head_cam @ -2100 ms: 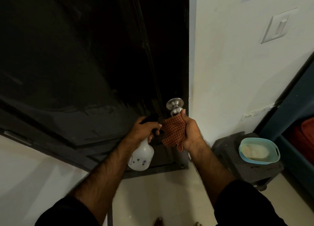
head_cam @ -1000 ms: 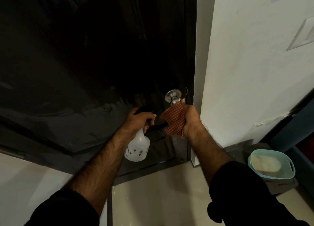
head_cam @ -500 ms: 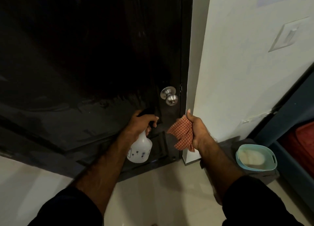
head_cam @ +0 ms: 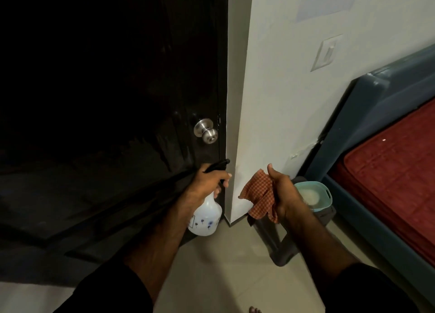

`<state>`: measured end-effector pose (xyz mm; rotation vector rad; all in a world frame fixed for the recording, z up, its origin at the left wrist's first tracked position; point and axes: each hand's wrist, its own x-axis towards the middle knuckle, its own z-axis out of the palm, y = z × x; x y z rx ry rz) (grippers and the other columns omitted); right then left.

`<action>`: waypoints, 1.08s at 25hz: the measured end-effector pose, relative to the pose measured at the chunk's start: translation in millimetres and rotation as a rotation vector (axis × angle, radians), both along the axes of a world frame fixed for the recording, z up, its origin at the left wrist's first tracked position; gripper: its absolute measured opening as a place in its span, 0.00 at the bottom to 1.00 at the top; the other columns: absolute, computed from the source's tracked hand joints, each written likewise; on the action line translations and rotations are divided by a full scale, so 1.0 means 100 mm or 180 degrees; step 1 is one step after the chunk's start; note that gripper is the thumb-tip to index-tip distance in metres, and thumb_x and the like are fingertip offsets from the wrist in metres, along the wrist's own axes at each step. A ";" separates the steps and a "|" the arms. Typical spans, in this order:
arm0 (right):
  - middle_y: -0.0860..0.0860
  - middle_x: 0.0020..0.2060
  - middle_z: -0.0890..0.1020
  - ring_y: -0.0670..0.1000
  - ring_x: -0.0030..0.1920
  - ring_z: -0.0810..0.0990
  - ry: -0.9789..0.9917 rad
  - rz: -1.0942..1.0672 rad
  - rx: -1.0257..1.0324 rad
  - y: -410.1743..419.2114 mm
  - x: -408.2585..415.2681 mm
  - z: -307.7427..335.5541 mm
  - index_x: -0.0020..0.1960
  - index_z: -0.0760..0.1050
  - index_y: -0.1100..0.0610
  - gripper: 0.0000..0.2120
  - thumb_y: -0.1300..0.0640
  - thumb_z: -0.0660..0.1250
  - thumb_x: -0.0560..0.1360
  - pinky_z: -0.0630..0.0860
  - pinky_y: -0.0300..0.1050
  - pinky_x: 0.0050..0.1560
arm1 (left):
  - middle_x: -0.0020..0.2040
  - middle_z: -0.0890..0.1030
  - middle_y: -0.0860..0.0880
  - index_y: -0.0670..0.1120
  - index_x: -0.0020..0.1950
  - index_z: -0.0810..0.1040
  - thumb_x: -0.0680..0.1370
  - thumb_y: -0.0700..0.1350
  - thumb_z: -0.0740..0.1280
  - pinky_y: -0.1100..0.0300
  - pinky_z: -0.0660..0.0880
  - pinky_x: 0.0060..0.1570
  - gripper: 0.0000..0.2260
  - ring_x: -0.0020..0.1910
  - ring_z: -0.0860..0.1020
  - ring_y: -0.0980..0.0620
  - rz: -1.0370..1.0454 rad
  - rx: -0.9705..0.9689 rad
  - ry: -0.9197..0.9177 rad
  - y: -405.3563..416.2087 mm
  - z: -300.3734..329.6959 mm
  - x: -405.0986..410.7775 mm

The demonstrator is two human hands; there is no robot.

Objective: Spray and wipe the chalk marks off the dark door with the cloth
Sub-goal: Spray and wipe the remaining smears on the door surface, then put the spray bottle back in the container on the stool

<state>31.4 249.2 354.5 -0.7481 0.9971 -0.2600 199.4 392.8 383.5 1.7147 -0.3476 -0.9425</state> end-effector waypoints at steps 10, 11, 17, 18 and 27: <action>0.54 0.56 0.85 0.55 0.56 0.84 -0.0174 0.0195 -0.2177 0.05 1.45 0.37 0.60 0.82 0.55 0.10 0.56 0.68 0.80 0.83 0.48 0.54 | 0.34 0.80 0.45 0.42 0.38 0.81 0.77 0.39 0.72 0.62 0.65 0.24 0.08 0.22 0.68 0.53 0.0691 -0.0107 -0.0298 0.23 0.24 0.70; 0.53 0.57 0.85 0.53 0.56 0.84 -0.0107 0.0201 -0.2391 0.05 1.55 0.29 0.63 0.82 0.53 0.14 0.50 0.69 0.79 0.84 0.48 0.56 | 0.33 0.80 0.46 0.43 0.38 0.80 0.77 0.38 0.72 0.62 0.65 0.24 0.08 0.22 0.68 0.53 0.0794 -0.0110 -0.0308 0.27 0.26 0.76; 0.52 0.57 0.86 0.53 0.56 0.85 0.0426 0.0517 -0.2537 -0.02 1.45 -0.05 0.67 0.83 0.56 0.14 0.52 0.68 0.85 0.83 0.47 0.57 | 0.32 0.80 0.46 0.42 0.39 0.81 0.77 0.38 0.72 0.62 0.65 0.25 0.07 0.22 0.68 0.53 0.0793 -0.0061 -0.0306 0.27 0.15 0.85; 0.52 0.58 0.86 0.53 0.56 0.85 0.0470 0.0482 -0.2494 -0.07 1.35 -0.12 0.67 0.83 0.56 0.15 0.51 0.67 0.85 0.84 0.49 0.58 | 0.33 0.80 0.45 0.41 0.40 0.81 0.77 0.38 0.72 0.62 0.65 0.25 0.06 0.22 0.68 0.53 0.0760 -0.0031 -0.0286 0.22 0.09 0.82; 0.53 0.56 0.87 0.55 0.55 0.86 0.0839 0.0583 -0.2046 -1.55 0.25 -0.77 0.64 0.83 0.56 0.12 0.53 0.72 0.83 0.84 0.58 0.62 | 0.39 0.82 0.43 0.38 0.53 0.81 0.75 0.37 0.74 0.62 0.67 0.24 0.08 0.23 0.70 0.53 0.0709 0.0121 -0.0024 -1.10 -0.71 -0.09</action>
